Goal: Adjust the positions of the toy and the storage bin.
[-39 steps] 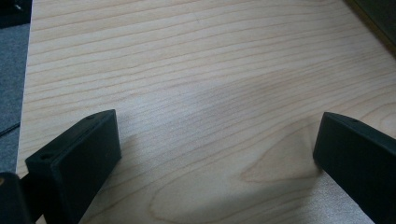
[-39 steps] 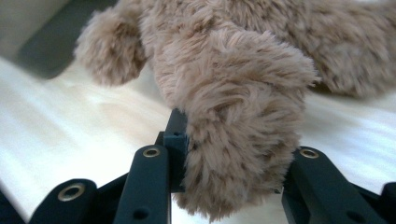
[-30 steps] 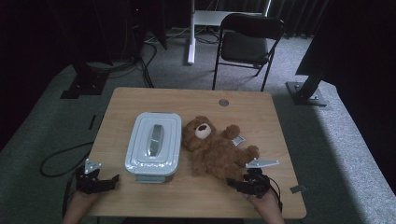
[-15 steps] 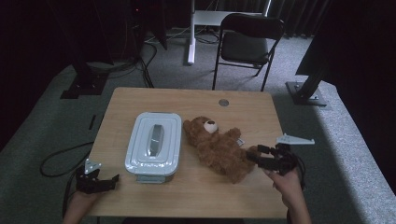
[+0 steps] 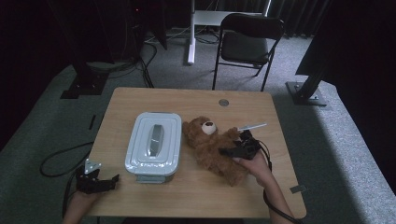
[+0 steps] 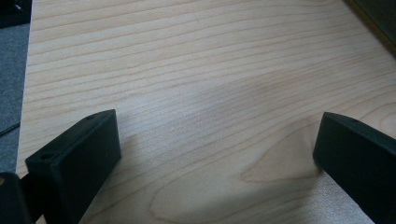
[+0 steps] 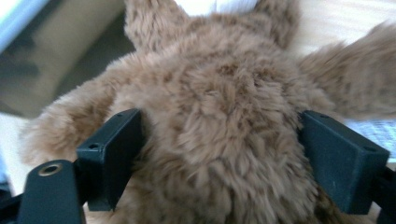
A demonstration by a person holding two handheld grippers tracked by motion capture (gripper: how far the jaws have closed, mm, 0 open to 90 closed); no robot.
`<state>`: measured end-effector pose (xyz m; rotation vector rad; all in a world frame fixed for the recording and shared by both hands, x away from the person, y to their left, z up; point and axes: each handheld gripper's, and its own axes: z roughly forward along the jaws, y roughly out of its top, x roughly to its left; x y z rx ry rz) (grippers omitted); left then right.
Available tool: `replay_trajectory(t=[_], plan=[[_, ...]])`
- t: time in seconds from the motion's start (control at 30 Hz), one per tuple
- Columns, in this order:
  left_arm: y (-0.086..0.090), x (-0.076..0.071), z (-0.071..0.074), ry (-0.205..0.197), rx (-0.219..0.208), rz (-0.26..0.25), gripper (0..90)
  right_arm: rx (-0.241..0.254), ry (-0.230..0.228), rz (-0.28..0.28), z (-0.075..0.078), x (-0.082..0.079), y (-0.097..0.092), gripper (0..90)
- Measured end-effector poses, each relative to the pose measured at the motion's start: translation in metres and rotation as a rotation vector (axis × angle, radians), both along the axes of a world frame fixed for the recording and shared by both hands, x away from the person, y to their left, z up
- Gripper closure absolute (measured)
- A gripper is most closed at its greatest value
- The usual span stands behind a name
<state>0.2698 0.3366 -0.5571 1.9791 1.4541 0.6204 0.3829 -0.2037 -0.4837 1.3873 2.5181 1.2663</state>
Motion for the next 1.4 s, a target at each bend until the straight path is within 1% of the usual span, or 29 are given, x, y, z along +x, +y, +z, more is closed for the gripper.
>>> replay_trajectory(t=[0.03, 0.07, 0.1, 0.17, 0.2, 0.27, 0.3, 0.33, 0.43, 0.53, 0.57, 0.6, 0.63, 0.67, 0.7, 0.77, 0.8, 0.83, 0.93, 0.97, 1.03, 1.07, 1.1, 1.17, 1.2, 1.23, 1.4], plan=[[0.0, 0.0, 0.0, 0.0, 0.0, 0.0, 1.4, -0.031, -0.005, 0.013, -0.003, -0.002, 0.006, 12.4], [0.0, 0.0, 0.0, 0.0, 0.0, 0.0, 1.4, -0.065, 0.006, 0.033, -0.006, -0.003, 0.011, 11.5], [0.0, 0.0, 0.0, 0.0, 0.0, 0.0, 1.4, -0.083, 0.014, 0.048, -0.009, -0.005, 0.016, 10.6], [0.0, 0.0, 0.0, 0.0, 0.0, 0.0, 1.4, -0.111, 0.016, 0.045, -0.015, -0.007, 0.025, 10.6], [0.0, 0.0, 0.0, 0.0, 0.0, 0.0, 1.4, -0.127, 0.003, 0.04, -0.017, -0.008, 0.028, 10.8], [0.0, 0.0, 0.0, 0.0, 0.0, 0.0, 1.4, -0.136, -0.009, 0.035, -0.019, -0.011, 0.031, 13.8], [0.0, 0.0, 0.0, 0.0, 0.0, 0.0, 1.4, -0.137, -0.016, 0.034, -0.02, -0.013, 0.032, 16.1], [0.0, 0.0, 0.0, 0.0, 0.0, 0.0, 1.4, -0.145, -0.024, 0.038, -0.021, -0.014, 0.034, 20.3], [0.0, 0.0, 0.0, 0.0, 0.0, 0.0, 1.4, -0.159, -0.048, 0.011, -0.02, -0.017, 0.035, 34.2], [0.0, 0.0, 0.0, 0.0, 0.0, 0.0, 1.4, -0.148, -0.062, -0.012, -0.018, -0.019, 0.034, 49.4], [0.0, 0.0, 0.0, 0.0, 0.0, 0.0, 1.4, -0.148, -0.062, -0.012, -0.018, -0.019, 0.034, 49.4], [0.0, 0.0, 0.0, 0.0, 0.0, 0.0, 1.4, -0.143, -0.066, -0.02, -0.017, -0.02, 0.033, 53.4], [0.0, 0.0, 0.0, 0.0, 0.0, 0.0, 1.4, -0.133, -0.076, -0.042, -0.012, -0.022, 0.031, 59.0], [0.0, 0.0, 0.0, 0.0, 0.0, 0.0, 1.4, -0.125, -0.086, -0.06, -0.01, -0.022, 0.03, 61.1], [0.0, 0.0, 0.0, 0.0, 0.0, 0.0, 1.4, -0.123, -0.09, -0.069, -0.007, -0.021, 0.028, 62.2], [0.0, 0.0, 0.0, 0.0, 0.0, 0.0, 1.4, -0.089, -0.09, -0.104, -0.003, -0.019, 0.021, 64.0], [0.0, 0.0, 0.0, 0.0, 0.0, 0.0, 1.4, -0.083, -0.095, -0.123, -0.001, -0.017, 0.019, 64.7], [0.0, 0.0, 0.0, 0.0, 0.0, 0.0, 1.4, -0.086, -0.105, -0.142, 0.0, -0.016, 0.017, 64.8], [0.0, 0.0, 0.0, 0.0, 0.0, 0.0, 1.4, -0.118, -0.136, -0.206, 0.007, -0.01, 0.01, 65.7], [0.0, 0.0, 0.0, 0.0, 0.0, 0.0, 1.4, -0.124, -0.139, -0.228, 0.01, -0.007, 0.006, 65.8], [0.0, 0.0, 0.0, 0.001, 0.0, 0.0, 1.4, -0.123, -0.151, -0.293, 0.016, 0.0, -0.005, 65.7], [0.0, 0.0, 0.0, 0.0, 0.0, 0.0, 1.4, -0.123, -0.149, -0.318, 0.019, 0.004, -0.012, 65.7], [0.0, 0.0, 0.0, 0.001, 0.0, 0.0, 1.4, -0.116, -0.153, -0.354, 0.022, 0.008, -0.019, 65.6], [0.0, 0.0, 0.0, 0.001, 0.0, 0.0, 1.4, -0.118, -0.154, -0.422, 0.028, 0.016, -0.032, 65.6], [0.0, 0.0, 0.0, 0.001, 0.0, -0.001, 1.4, -0.121, -0.156, -0.458, 0.031, 0.02, -0.037, 65.5], [0.0, 0.0, 0.0, 0.001, 0.0, -0.001, 1.4, -0.137, -0.158, -0.487, 0.033, 0.026, -0.044, 65.4], [0.0, 0.0, 0.0, 0.001, 0.0, -0.001, 1.4, -0.172, -0.171, -0.594, 0.034, 0.045, -0.06, 65.4]])
